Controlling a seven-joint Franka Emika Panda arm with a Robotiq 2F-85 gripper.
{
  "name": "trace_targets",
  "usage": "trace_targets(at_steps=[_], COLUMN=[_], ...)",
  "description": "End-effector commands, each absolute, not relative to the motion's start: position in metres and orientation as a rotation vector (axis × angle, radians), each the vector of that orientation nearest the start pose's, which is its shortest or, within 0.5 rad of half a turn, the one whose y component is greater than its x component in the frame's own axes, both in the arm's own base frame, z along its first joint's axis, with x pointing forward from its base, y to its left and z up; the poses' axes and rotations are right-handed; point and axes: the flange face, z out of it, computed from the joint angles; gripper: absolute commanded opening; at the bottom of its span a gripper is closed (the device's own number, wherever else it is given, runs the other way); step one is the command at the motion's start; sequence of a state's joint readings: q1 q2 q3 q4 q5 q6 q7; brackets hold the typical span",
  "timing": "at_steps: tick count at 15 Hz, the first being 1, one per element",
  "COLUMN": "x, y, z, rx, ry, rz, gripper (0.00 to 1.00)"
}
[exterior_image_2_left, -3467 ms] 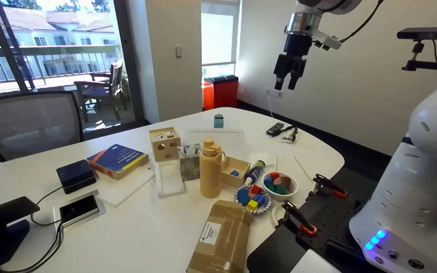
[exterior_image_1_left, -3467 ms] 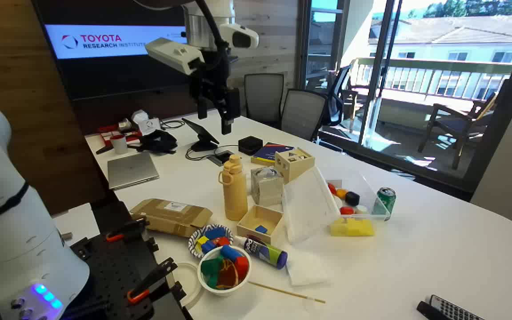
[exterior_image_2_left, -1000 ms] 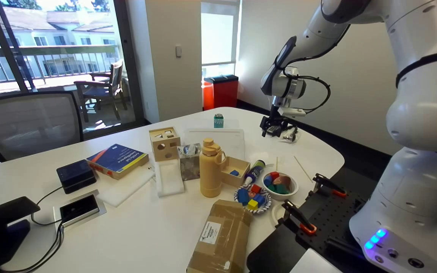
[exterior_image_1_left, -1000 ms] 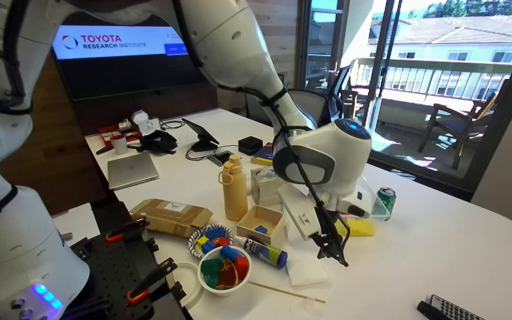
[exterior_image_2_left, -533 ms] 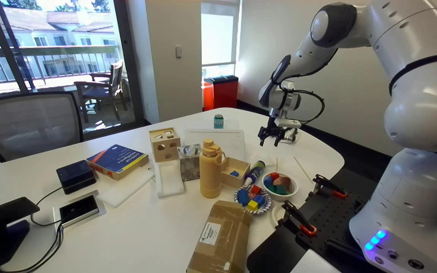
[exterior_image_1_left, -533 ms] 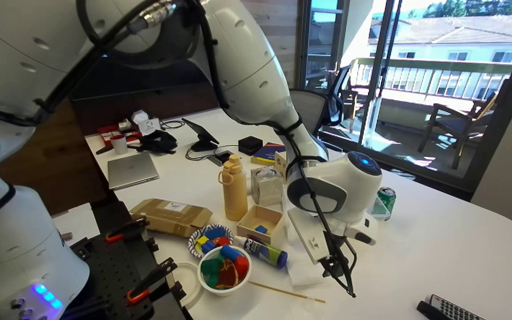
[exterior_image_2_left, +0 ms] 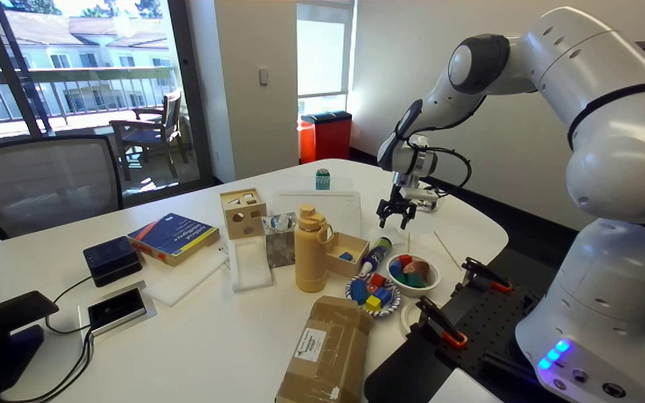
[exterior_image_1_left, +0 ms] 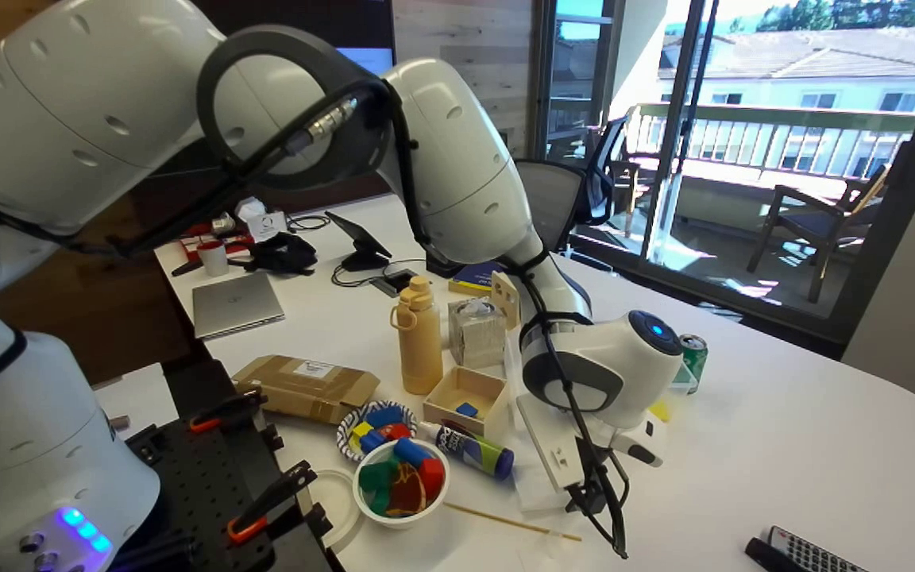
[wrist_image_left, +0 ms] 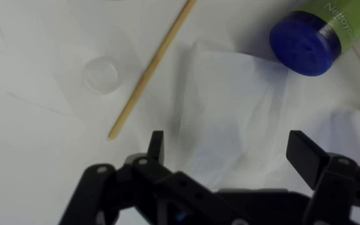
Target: Unfold the cloth on the table
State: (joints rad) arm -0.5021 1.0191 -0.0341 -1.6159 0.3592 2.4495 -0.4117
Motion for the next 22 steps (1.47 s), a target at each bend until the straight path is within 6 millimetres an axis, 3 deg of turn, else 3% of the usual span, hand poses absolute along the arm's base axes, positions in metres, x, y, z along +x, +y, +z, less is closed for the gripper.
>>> trace_targets(at_steps=[1, 6, 10, 13, 18, 22], x=[0.549, 0.546, 0.545, 0.544, 0.539, 0.522], y=[-0.331, -0.332, -0.334, -0.339, -0.367, -0.389], z=[0.004, -0.004, 0.013, 0.029, 0.048, 0.065], rx=[-2.815, -2.802, -2.817, -2.825, -2.815, -2.791], ry=[0.637, 0.646, 0.671, 0.737, 0.867, 0.974], rz=[0.165, 0.174, 0.165, 0.151, 0.087, 0.030], gripper=[0.72, 0.34, 0.03, 0.00, 0.00, 0.00])
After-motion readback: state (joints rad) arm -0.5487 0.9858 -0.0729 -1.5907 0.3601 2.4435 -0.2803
